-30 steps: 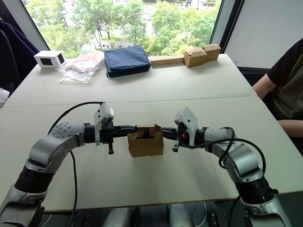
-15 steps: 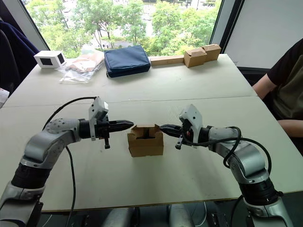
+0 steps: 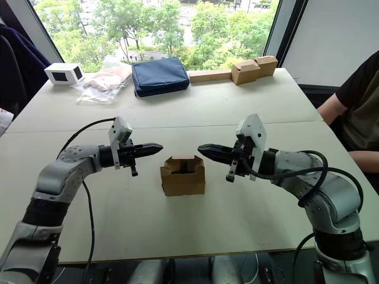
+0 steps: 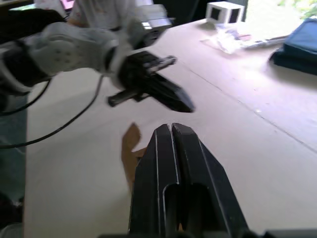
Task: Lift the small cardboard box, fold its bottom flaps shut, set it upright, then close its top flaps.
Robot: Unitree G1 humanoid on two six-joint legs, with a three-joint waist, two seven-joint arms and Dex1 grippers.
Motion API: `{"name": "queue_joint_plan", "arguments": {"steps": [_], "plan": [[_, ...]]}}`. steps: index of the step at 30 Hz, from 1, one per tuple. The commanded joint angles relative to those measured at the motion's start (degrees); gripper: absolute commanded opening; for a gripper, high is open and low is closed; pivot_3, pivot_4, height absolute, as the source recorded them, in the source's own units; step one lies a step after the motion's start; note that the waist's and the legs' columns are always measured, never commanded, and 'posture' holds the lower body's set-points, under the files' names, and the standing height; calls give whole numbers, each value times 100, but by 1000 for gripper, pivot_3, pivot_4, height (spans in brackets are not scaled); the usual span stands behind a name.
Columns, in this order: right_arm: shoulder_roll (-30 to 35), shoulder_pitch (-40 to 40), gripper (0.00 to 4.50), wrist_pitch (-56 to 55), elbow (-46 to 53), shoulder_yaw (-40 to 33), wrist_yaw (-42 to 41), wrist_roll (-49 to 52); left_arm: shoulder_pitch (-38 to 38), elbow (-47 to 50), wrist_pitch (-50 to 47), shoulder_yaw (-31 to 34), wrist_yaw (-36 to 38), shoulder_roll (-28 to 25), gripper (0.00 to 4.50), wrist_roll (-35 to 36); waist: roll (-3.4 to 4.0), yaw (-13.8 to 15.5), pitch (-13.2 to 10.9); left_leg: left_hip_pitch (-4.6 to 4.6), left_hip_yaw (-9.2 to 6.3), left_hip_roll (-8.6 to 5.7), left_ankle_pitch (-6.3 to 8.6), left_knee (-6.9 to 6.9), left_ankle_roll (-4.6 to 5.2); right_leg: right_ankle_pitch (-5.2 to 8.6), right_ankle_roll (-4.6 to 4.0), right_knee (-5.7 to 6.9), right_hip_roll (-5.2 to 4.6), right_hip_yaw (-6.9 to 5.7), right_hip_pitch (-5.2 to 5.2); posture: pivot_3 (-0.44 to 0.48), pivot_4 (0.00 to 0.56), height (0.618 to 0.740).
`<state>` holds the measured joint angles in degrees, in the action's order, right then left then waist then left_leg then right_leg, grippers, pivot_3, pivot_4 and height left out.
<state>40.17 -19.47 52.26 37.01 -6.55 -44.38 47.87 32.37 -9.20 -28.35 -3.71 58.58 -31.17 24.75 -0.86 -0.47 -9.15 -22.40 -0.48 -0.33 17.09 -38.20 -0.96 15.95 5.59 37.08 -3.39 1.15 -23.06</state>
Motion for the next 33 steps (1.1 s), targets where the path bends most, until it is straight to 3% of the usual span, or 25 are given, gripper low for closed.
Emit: {"name": "queue_joint_plan", "arguments": {"steps": [1,9,15,33], "plan": [[194,86,0,51,431,200,-37,146,388,-831,512,-221,494,109,41,-286,-2,-10,-1,-1,0,0,0,0,0,0,0,-1,2,0,-1,0,150,740],[312,272,0,-762,638,1375,98,-1162,1077,-2289,988,-510,1211,491,41,-649,-2,-18,-1,-3,0,3,0,0,1,0,1,-1,14,2,-4,0,150,740],[272,38,0,-1502,169,2120,2,-2174,1414,-2707,1097,-556,1593,770,41,-779,-2,-16,-1,-4,1,2,0,-5,1,1,2,1,16,1,-4,0,150,740],[-81,-419,0,-1424,-417,2332,-133,-2615,1353,-2201,908,-530,1922,848,41,-791,-2,-17,-1,-4,0,4,0,-6,1,1,2,4,17,2,-6,0,150,740]]}}
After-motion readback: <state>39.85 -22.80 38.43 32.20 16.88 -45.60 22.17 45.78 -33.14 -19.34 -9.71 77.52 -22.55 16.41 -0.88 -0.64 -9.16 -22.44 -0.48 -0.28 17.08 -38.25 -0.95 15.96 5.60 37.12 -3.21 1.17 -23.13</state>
